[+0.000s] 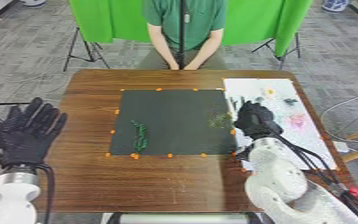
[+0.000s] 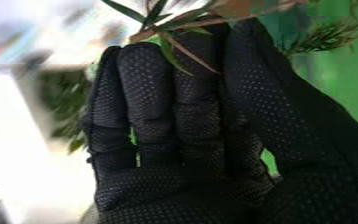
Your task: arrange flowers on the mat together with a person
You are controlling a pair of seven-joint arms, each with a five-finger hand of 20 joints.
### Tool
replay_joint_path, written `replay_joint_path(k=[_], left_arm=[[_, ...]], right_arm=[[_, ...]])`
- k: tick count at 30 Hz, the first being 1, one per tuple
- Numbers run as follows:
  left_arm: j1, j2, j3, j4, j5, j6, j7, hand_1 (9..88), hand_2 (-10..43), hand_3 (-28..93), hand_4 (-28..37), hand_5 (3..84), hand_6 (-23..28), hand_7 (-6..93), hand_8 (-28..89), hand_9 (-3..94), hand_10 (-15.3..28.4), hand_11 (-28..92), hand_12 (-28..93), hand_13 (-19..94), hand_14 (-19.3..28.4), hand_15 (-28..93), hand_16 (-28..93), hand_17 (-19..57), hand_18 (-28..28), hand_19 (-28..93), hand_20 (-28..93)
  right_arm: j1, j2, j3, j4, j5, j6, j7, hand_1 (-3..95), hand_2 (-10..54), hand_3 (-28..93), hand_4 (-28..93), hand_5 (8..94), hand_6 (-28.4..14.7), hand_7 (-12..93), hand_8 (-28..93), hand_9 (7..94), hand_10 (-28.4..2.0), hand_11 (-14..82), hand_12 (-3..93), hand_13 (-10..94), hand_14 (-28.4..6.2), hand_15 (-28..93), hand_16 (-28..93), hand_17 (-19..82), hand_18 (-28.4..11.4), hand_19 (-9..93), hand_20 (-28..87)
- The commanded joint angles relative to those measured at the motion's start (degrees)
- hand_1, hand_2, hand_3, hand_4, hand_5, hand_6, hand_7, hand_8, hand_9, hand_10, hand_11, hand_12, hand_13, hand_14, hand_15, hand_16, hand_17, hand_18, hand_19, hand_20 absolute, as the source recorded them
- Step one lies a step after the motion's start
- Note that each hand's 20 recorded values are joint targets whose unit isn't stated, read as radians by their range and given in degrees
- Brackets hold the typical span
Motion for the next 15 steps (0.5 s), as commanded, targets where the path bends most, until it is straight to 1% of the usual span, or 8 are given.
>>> replay_joint_path(k=[1,2,4,6,8,11,14,15], left_arm=[[-0.78,0.74,1.32,0.79,0.17,0.09,-1.22,36.3,11.7,68,-28.3,55.0,6.8,29.4,-12,53.1,16.8,31,19,39,17.5,59,-1,-5.0,15.4,39,19],[-0.49,0.89,1.13,0.71,0.19,0.03,-1.17,36.3,11.7,68,-28.3,54.9,6.8,29.4,-12,53.1,16.8,31,19,39,17.5,59,-1,-5.0,15.4,39,19],[-0.19,1.08,1.00,0.54,-0.01,0.72,-1.12,36.2,11.6,68,-28.3,55.0,6.8,29.4,-12,53.1,16.8,31,19,39,17.4,59,-1,-5.0,15.3,39,19],[-0.66,1.25,1.59,0.64,-0.26,1.35,-1.25,36.2,11.5,68,-28.3,54.9,6.8,29.5,-12,53.1,16.8,31,19,39,17.5,59,-1,-5.0,15.3,39,19],[-1.02,1.39,2.15,0.81,-0.50,1.37,-1.28,36.2,11.6,68,-28.3,54.9,6.8,29.4,-12,53.1,16.8,31,18,39,17.5,59,-1,-5.0,15.3,39,19],[-2.09,1.94,3.17,1.09,-0.16,1.50,-2.17,36.1,11.5,68,-28.3,54.9,6.8,29.3,-12,53.1,16.8,31,19,39,17.4,59,-1,-5.0,15.3,39,19],[-2.81,2.36,3.55,1.38,-0.11,1.67,-2.69,36.1,11.5,68,-28.3,54.9,6.9,29.3,-12,53.0,16.8,31,19,39,17.4,59,-1,-5.0,15.3,39,19],[-2.70,2.32,3.53,1.41,-0.13,1.52,-2.55,36.2,11.5,68,-28.3,54.9,6.9,29.3,-12,53.0,16.8,31,19,39,17.4,59,-1,-5.0,15.3,39,19]], right_arm=[[13.88,-9.37,-12.80,7.49,-0.31,-0.44,0.38,58.3,-9.5,66,-23,71.7,0.0,39,15,81.2,-8.2,23.3,55.2,61,-12.4,58,49,29,-23.8,75,34],[14.61,-10.23,-13.51,8.27,-0.38,-0.78,0.84,58.3,-9.5,66,-23,71.7,0.0,39,15,81.1,-8.2,23.3,55.2,61,-12.5,58,49,29,-23.9,75,34],[14.80,-12.62,-13.96,9.75,-1.09,-0.94,1.79,58.3,-9.5,66,-23,71.7,-0.1,40,15,81.1,-8.2,23.6,54.9,61,-12.7,59,49,29,-24.2,75,33],[16.06,-14.37,-15.68,11.69,-1.59,-0.32,2.29,58.2,-9.5,66,-23,71.8,-0.4,40,16,81.0,-8.3,24.1,54.9,61,-13.4,59,48,29,-24.6,76,33],[17.53,-16.35,-17.22,14.03,-2.58,-0.72,2.03,58.2,-9.5,66,-23,72.1,-0.7,39,16,80.8,-8.5,25.3,54.5,61,-14.0,61,47,30,-25.2,77,33],[17.45,-18.53,-17.92,15.72,-3.60,-1.65,3.25,58.1,-9.5,66,-23,72.3,-0.9,39,16,80.7,-8.7,26.1,54.4,61,-14.2,62,46,30,-25.8,78,32],[16.24,-19.78,-17.71,16.22,-3.46,-0.38,3.84,57.6,-9.5,66,-23,72.2,-1.1,39,16,80.7,-9.0,26.3,54.4,61,-14.8,63,45,30,-26.3,79,32],[15.94,-19.86,-18.12,16.39,-3.92,1.22,3.77,57.3,-9.5,66,-23,72.0,-1.4,38,16,80.4,-9.2,26.4,54.4,61,-14.9,63,45,30,-26.4,79,32]])
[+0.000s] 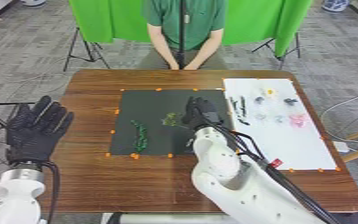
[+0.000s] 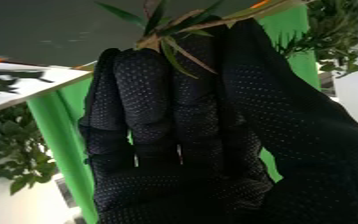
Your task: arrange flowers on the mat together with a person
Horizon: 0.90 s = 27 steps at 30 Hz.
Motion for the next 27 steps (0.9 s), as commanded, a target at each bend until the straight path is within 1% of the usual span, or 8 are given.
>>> replay_joint_path(k=[1,11,14,15,17,18,24,27], left_arm=[[-1.10,0.94,1.62,1.06,-0.19,0.84,-1.56,36.1,11.5,68,-28.3,54.9,6.9,29.3,-12,53.0,16.8,31,19,39,17.5,59,-1,-5.0,15.3,39,19],[0.36,0.14,0.30,0.82,-0.11,0.19,-0.56,36.4,11.4,68,-28.3,54.8,6.8,29.5,-12,53.0,16.8,31,19,39,17.5,59,-1,-5.0,15.3,39,19],[-0.18,0.08,0.76,1.13,-0.12,0.22,-0.94,36.5,11.4,68,-28.3,54.8,6.8,29.5,-12,53.0,16.7,31,19,39,17.4,59,-1,-5.0,15.3,39,19],[-0.18,0.00,0.87,1.12,-0.12,0.22,-1.08,36.5,11.4,68,-28.3,54.8,6.8,29.4,-12,53.0,16.7,31,19,39,17.4,59,-1,-5.0,15.3,39,19],[-0.12,0.09,0.99,1.17,-0.20,0.08,-0.98,36.4,11.4,68,-28.3,54.8,6.8,29.5,-12,53.0,16.7,31,19,39,17.5,59,-1,-5.0,15.3,39,19],[-0.07,0.25,1.03,1.13,-0.35,0.17,-0.74,36.4,11.4,68,-28.3,54.8,6.8,29.5,-12,53.0,16.7,31,19,39,17.5,59,-1,-5.0,15.3,39,19],[0.29,-0.45,0.57,0.97,-0.26,0.00,-0.53,36.4,11.2,68,-28.3,54.8,6.9,29.5,-12,52.9,16.7,31,19,39,17.4,59,-1,-5.1,15.3,39,19],[0.89,-0.66,-0.01,0.78,-0.52,0.04,-0.01,36.3,11.2,68,-28.3,54.7,6.8,29.5,-12,52.9,16.6,31,19,39,17.4,59,-1,-5.1,15.4,39,19]], right_arm=[[-1.20,-4.38,-1.45,1.95,-2.95,3.70,1.54,57.2,-9.5,66,-23,71.7,-1.5,38,16,80.2,-9.2,26.5,54.5,61,-15.1,64,45,30,-26.5,79,32],[-3.23,-2.16,-3.43,-0.93,-0.99,2.67,0.54,55.4,-9.5,67,-24,65.9,-4.1,33,13,73.6,-11.7,26.3,50.7,55,-18.1,66,37,27,-27.5,81,28],[-4.00,-2.38,-3.21,-1.04,-0.67,2.72,0.68,54.6,-9.5,67,-24,62.9,-5.3,30,12,71.6,-12.6,26.8,50.1,54,-18.6,67,33,27,-27.8,81,27],[-4.38,-2.43,-3.03,-1.22,-0.68,2.36,0.55,54.1,-9.5,68,-24,62.1,-5.6,29,10,70.6,-13.0,27.8,49.2,54,-18.8,67,32,26,-27.9,82,26],[-4.60,-2.20,-3.23,-1.65,-0.48,2.85,0.42,51.8,-9.5,71,-25,60.2,-6.8,28,-6,67.6,-14.7,32.2,45.4,52,-19.8,68,29,25,-28.3,82,24],[-4.67,-2.06,-3.19,-1.99,-0.30,2.94,0.26,51.0,-9.5,71,-25,59.7,-7.2,27,-9,66.7,-15.1,33.5,44.1,52,-20.1,68,29,25,-28.4,82,23],[-4.95,0.10,-2.54,-4.59,-0.35,4.19,-0.50,45.3,-9.5,75,-25,56.6,-8.9,23,-9,62.7,-18.5,41.8,37.1,49,-21.4,70,28,24,-28.4,82,23],[-5.83,2.63,-1.45,-7.24,-1.10,0.36,-1.56,42.3,-9.5,75,-25,55.0,-9.9,22,-9,58.9,-20.6,45.3,33.1,47,-22.5,71,27,23,-28.4,82,23]])
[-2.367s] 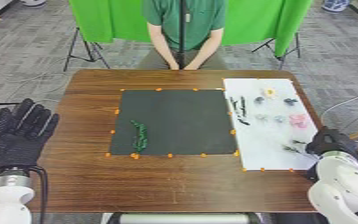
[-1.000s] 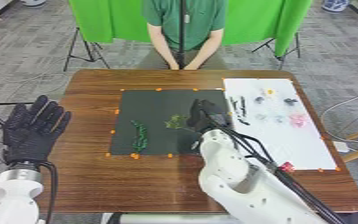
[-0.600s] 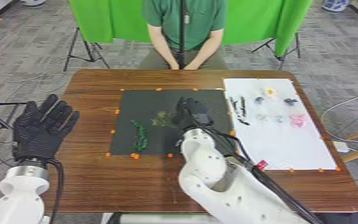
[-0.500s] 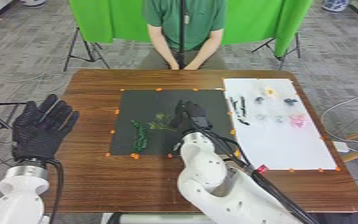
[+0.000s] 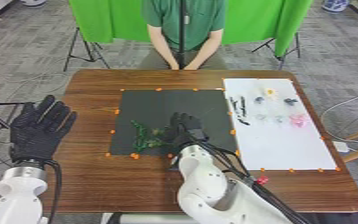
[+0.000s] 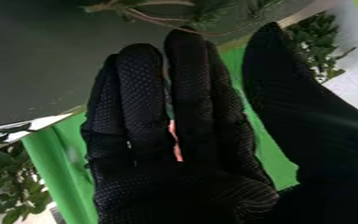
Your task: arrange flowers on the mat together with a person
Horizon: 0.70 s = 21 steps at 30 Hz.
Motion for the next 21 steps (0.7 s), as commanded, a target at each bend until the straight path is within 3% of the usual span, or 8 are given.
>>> replay_joint_path(k=[1,6,10,17,21], left_arm=[[2.09,-1.34,-0.75,0.15,-0.40,-0.17,0.81,36.3,11.1,68,-28.3,54.6,6.9,29.6,-12,52.9,16.6,31,19,39,17.4,59,-1,-5.1,15.4,39,19],[2.66,-1.76,-1.06,0.10,-0.37,-0.20,0.86,36.3,11.0,68,-28.3,54.5,6.9,29.6,-12,52.7,16.4,32,19,39,17.4,59,-1,-5.1,15.4,39,19],[2.37,-1.85,-0.92,0.29,-0.44,-0.44,0.81,36.4,10.9,68,-28.3,54.4,6.9,29.7,-12,52.7,16.4,32,19,39,17.3,59,-1,-5.1,15.4,39,19],[2.21,-1.71,-0.97,0.40,-0.50,-0.66,0.60,36.4,10.9,68,-28.3,54.3,6.9,29.7,-12,52.6,16.4,32,19,39,17.4,59,-1,-5.1,15.3,39,19],[2.23,-1.75,-0.77,0.39,-0.56,-0.67,0.57,36.3,10.9,68,-28.3,54.3,6.9,29.7,-12,52.4,16.4,32,19,39,17.4,59,-1,-5.1,15.3,39,19]], right_arm=[[-1.29,5.41,2.33,-5.50,-0.92,-4.56,-1.68,41.2,-9.5,74,-25,54.8,-10.1,22,-8,57.3,-21.3,45.9,32.9,45,-23.3,71,27,22,-28.4,82,23],[-2.14,7.68,3.81,-6.24,-0.15,-9.96,-1.64,39.7,-9.5,68,-28,55.2,-11.0,25,-7,53.8,-22.6,47.3,33.8,41,-25.1,71,29,21,-28.4,81,25],[-2.56,8.97,4.04,-6.45,1.01,-10.74,-1.34,38.1,-9.5,66,-28,56.1,-11.1,26,-7,51.2,-23.6,47.8,35.4,39,-25.9,71,30,20,-28.4,81,27],[-4.16,9.58,5.33,-9.09,2.00,-15.73,-2.47,36.4,-9.5,67,-27,58.9,-11.7,22,-7,51.4,-24.3,46.1,35.3,39,-26.6,71,30,19,-28.4,79,30],[-4.99,9.40,6.43,-10.69,5.63,-19.84,-4.32,36.8,-9.5,66,-26,64.6,-9.5,23,-6,54.2,-23.7,45.1,35.0,40,-26.1,70,30,19,-28.4,78,31]])
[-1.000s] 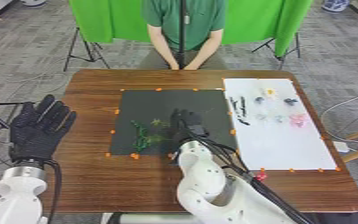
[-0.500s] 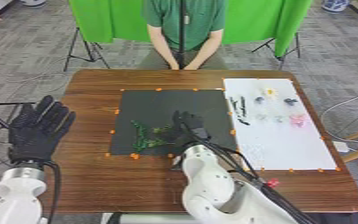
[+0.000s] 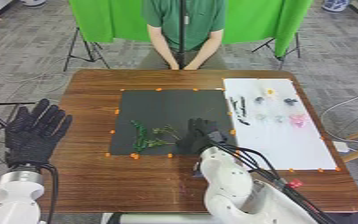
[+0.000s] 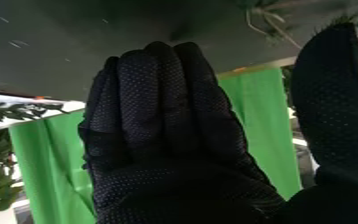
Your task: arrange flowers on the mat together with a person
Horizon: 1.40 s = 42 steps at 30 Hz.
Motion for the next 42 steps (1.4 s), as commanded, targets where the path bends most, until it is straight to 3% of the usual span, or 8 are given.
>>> replay_joint_path(k=[1,6,9,12,19,25,28,42], left_arm=[[0.66,-0.30,0.44,0.48,-0.28,-0.56,-0.30,36.3,11.0,68,-28.3,54.3,7.0,29.7,-12,52.4,16.4,32,18,39,17.4,59,-1,-5.1,15.3,39,19],[0.62,-0.28,0.34,0.44,-0.23,-0.61,-0.21,36.4,11.0,68,-28.3,54.4,6.9,29.6,-12,52.5,16.6,32,18,39,17.5,59,-1,-5.0,15.3,39,19],[0.61,-0.31,0.27,0.50,-0.29,-0.73,-0.21,36.4,11.1,68,-28.3,54.4,6.9,29.6,-12,52.6,16.6,32,18,39,17.5,59,-1,-5.0,15.3,39,19],[0.69,-0.42,0.33,0.37,-0.36,-0.41,-0.24,36.4,11.1,68,-28.3,54.3,6.9,29.7,-12,52.6,16.6,32,18,39,17.4,59,-1,-5.1,15.3,39,19],[0.40,-0.42,0.63,0.57,-0.35,-0.45,-0.41,36.4,11.1,68,-28.3,54.3,7.0,29.6,-12,52.5,16.5,32,18,39,17.4,59,-1,-5.1,15.3,39,19],[0.07,-0.45,1.19,0.70,-0.56,-0.21,-0.77,36.3,11.2,68,-28.3,54.3,7.0,29.6,-12,52.5,16.5,32,18,39,17.4,59,-1,-5.0,15.3,39,19],[-0.13,-0.34,1.38,0.80,-0.75,-0.27,-0.75,36.3,11.2,68,-28.3,54.4,7.0,29.6,-12,52.5,16.5,32,18,39,17.4,59,-1,-5.0,15.3,39,19],[0.39,-0.77,1.19,0.63,-0.97,-0.10,-0.67,36.2,11.3,68,-28.3,54.3,7.0,29.7,-12,52.5,16.4,32,18,39,17.4,59,-1,-5.1,15.3,39,19]], right_arm=[[-1.93,0.39,1.91,-3.22,4.46,-7.30,-3.31,37.1,-9.5,66,-26,65.0,-9.3,23,-6,54.4,-23.6,45.0,35.1,40,-25.9,70,30,19,-28.4,78,32],[-2.03,0.80,0.53,-4.43,4.01,-7.58,-3.62,41.8,-9.5,70,-22,67.3,-6.4,26,-7,55.9,-22.2,45.0,35.0,42,-24.2,70,30,19,-28.4,76,32],[-1.90,1.07,0.09,-4.86,3.72,-7.65,-3.72,48.2,-9.5,68,-22,68.0,-6.2,25,10,57.0,-21.5,44.9,34.9,43,-23.8,70,30,19,-28.4,76,32],[-1.82,1.04,0.15,-5.31,4.37,-8.38,-3.48,51.3,-9.5,67,-22,68.4,-6.3,24,14,57.5,-21.0,43.2,38.0,43,-23.5,70,30,19,-28.4,76,32],[-2.40,0.63,-0.08,-5.32,4.43,-8.20,-4.78,55.9,-9.5,67,-21,68.6,-5.7,23,12,59.9,-18.8,34.3,47.7,44,-22.8,69,30,19,-28.4,76,31],[-2.76,-0.94,-0.71,-4.22,2.46,-7.60,-5.86,53.9,-9.5,67,-24,67.8,-5.3,23,11,60.0,-18.9,37.3,44.6,45,-21.9,69,30,19,-28.4,76,31],[-2.80,-1.44,-0.76,-4.04,2.57,-8.06,-6.16,59.2,-9.5,68,-26,69.6,-3.8,26,10,64.1,-15.5,30.0,52.2,47,-19.3,65,39,20,-27.2,76,31],[-3.60,-1.62,0.69,-4.29,2.36,-8.11,-4.26,59.4,-9.5,69,-26,67.0,-3.5,27,8,64.1,-14.9,28.7,53.5,47,-18.4,63,42,21,-26.9,76,30]])
